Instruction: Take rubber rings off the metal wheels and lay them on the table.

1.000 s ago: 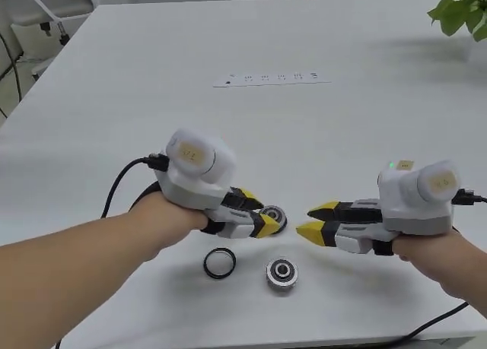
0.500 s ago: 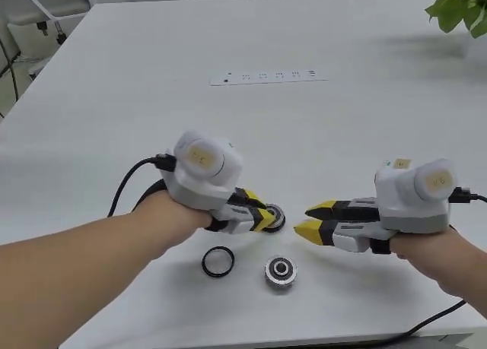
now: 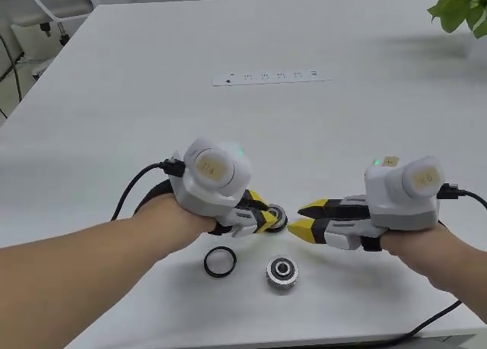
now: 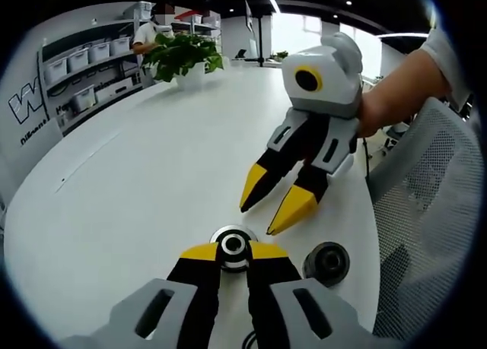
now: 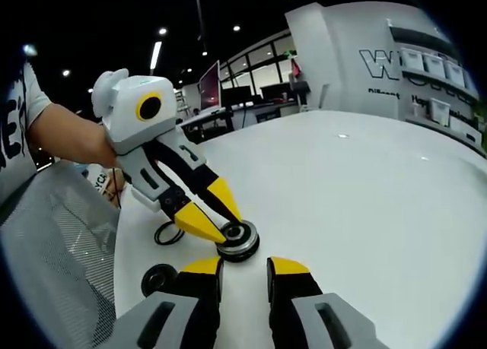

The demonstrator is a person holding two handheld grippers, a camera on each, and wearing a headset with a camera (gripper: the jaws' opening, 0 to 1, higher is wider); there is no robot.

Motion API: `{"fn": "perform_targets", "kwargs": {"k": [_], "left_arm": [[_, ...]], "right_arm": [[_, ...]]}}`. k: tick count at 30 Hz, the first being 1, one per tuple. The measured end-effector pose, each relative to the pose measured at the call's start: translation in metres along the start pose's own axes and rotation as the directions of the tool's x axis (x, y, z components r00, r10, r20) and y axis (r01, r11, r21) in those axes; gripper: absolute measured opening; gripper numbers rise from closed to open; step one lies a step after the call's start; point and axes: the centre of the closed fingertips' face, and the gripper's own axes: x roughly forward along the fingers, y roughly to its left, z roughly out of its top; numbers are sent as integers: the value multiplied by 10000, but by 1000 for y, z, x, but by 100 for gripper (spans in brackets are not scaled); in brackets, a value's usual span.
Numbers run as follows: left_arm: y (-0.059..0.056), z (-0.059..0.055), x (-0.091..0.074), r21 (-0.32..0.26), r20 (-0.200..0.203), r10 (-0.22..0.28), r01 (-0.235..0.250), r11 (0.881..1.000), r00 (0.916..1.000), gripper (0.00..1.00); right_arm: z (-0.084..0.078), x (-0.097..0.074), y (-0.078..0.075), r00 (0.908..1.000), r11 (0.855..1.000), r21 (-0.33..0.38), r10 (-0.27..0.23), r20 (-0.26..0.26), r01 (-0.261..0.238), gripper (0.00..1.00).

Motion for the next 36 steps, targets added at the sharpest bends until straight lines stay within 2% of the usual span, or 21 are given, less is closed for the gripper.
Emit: {"fn": "perform_targets", "kwargs": {"k": [6, 12, 19, 27, 31, 33, 36], "left_arm": [[-1, 0, 0, -44, 10, 75, -75, 10000, 10000, 7], [-3, 0, 0, -39, -2, 80, -80, 10000, 10000, 7], [-3, 0, 0, -88, 9, 78, -78, 9999, 10000, 7], [-3, -1, 1, -213, 22, 47, -47, 9998, 10000, 7], [-3, -1, 0, -258, 53, 89, -87, 9996, 9999, 7], [-3, -1, 0, -255, 59, 111, -109, 9996, 9999, 7], [-3, -1, 0, -261, 76, 140, -138, 9996, 9999, 7]], "right_arm": [[-2, 4, 0, 9997, 9996, -248, 100, -227, -106, 18], [-1, 6, 0, 9997, 9999, -28, 163, -202, -164, 16], [-6, 8, -1, 9986, 9994, -190, 265, -461, -274, 13], [-7, 11, 4, 9946, 9962, -346, 771, -691, -796, 7], [-7, 11, 3, 9949, 9963, -358, 758, -669, -783, 7], [-9, 11, 4, 9941, 9961, -395, 756, -781, -788, 3], [-8, 11, 3, 9952, 9970, -277, 706, -684, -726, 1]]}}
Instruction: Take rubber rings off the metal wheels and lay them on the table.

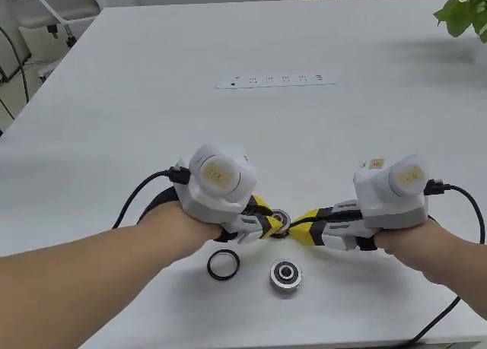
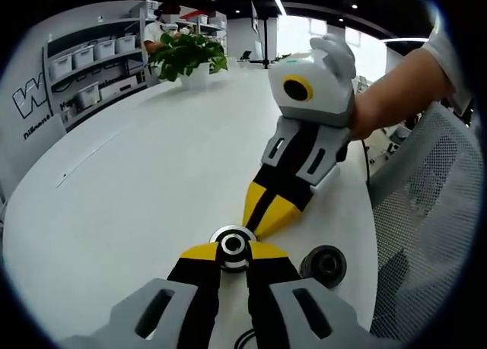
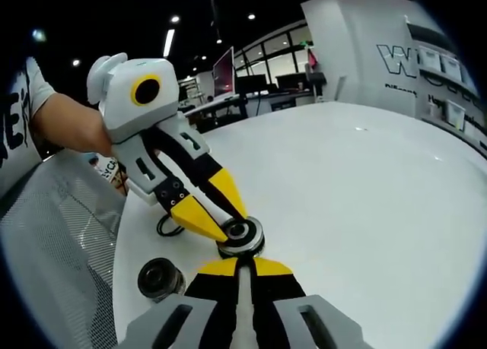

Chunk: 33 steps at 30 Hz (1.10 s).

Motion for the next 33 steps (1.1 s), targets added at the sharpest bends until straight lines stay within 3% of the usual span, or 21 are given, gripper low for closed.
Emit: {"fn": "perform_targets", "kwargs": {"k": [10, 18, 33], "left_arm": [[-1, 0, 0, 72, 37, 112, -113, 9999, 9999, 7], [-1, 0, 1, 131, 23, 142, -143, 9998, 9999, 7], [-1, 0, 1, 82, 4, 207, -207, 9998, 9998, 7]], "right_arm": [[1, -2, -2, 9997, 9981, 579, -226, 118, 219, 0], [3, -4, 1, 9992, 9891, 1445, -334, 223, 299, 0], [5, -9, 4, 9985, 9798, 1947, -505, 226, 452, 0]]}}
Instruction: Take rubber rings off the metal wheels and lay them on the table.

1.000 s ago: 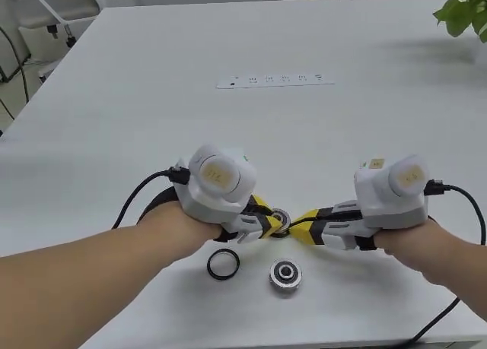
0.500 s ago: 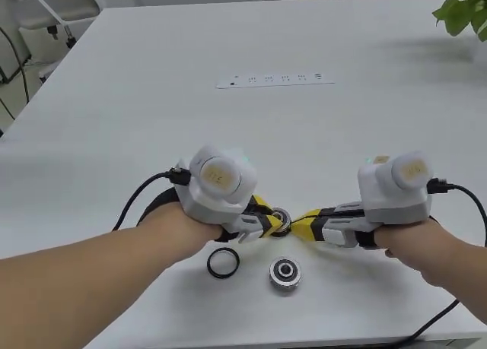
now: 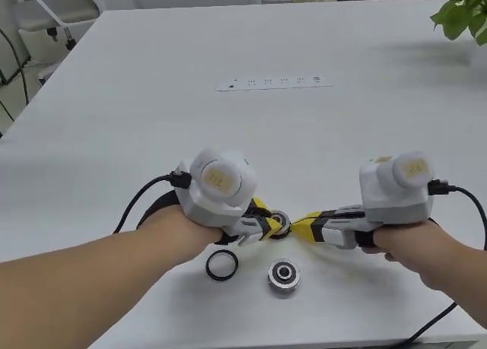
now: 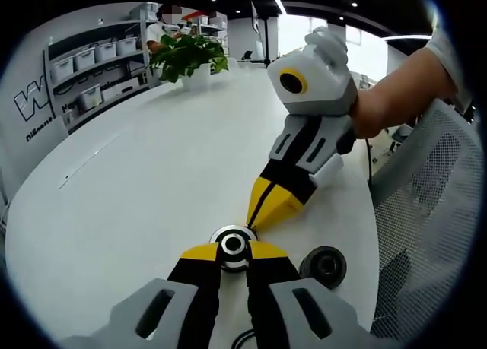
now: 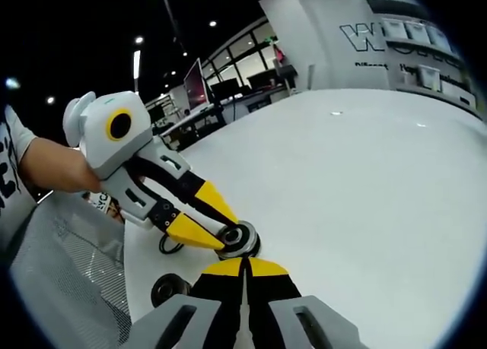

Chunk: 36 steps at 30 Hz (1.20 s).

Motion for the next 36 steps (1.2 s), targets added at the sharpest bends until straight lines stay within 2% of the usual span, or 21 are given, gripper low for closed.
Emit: {"fn": "perform_targets", "kwargs": {"k": [4, 7, 16, 19, 27, 36], "left_arm": [[0, 0, 0, -44, -16, 6, -6, 10000, 10000, 7], [-1, 0, 0, -41, -17, 7, -7, 10000, 10000, 7], [-2, 0, 0, -89, -84, 57, -58, 9999, 9999, 7], [-2, 0, -1, -114, -97, 96, -97, 9999, 9999, 7], [-2, 0, -1, -100, -161, 137, -139, 9999, 9998, 7], [-2, 0, -1, -31, -200, 133, -133, 9999, 9997, 7]], "right_arm": [[0, 0, -2, 10000, 9998, 183, -76, 43, 75, 0], [5, 0, -3, 9994, 9985, 547, -104, 327, 86, 0], [7, 0, -3, 9990, 9990, 393, -244, 364, 229, 0], [9, -1, -4, 9983, 9981, 593, -192, 557, 159, 0], [11, 0, 0, 9983, 9994, 322, -175, 563, 158, 0], [12, -1, 0, 9982, 9993, 340, -142, 585, 122, 0]]}}
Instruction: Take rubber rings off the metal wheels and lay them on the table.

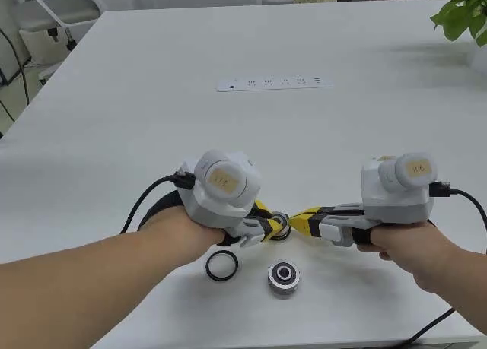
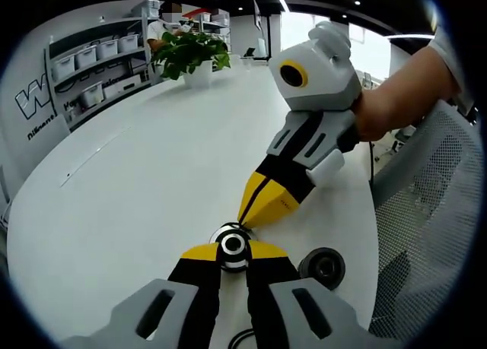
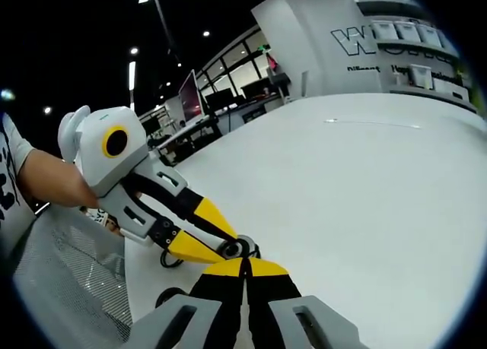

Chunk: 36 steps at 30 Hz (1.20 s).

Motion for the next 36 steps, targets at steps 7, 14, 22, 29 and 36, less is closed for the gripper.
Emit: {"fn": "perform_targets", "kwargs": {"k": [7, 14, 22, 29, 36], "left_arm": [[0, 0, 0, 32, -1, 38, -38, 10000, 10000, 6], [1, 1, 1, 58, 10, 39, -39, 10000, 10000, 6], [1, 2, 1, 3, 36, 13, -13, 10000, 10000, 7], [1, 2, 1, -68, 123, -45, 46, 10000, 9999, 7], [0, 2, 1, -32, 105, -54, 55, 10000, 9999, 8]], "right_arm": [[1, 1, 5, 10000, 10000, 14, 80, 26, -80, 0], [7, 5, 17, 9992, 9987, -320, 397, 106, -393, 0], [7, 3, 17, 9984, 9972, -562, 505, 267, -490, 0], [8, 3, 14, 9989, 9979, -526, 396, 239, -383, 0], [10, 2, 11, 9990, 9987, -392, 349, 273, -338, 0]]}}
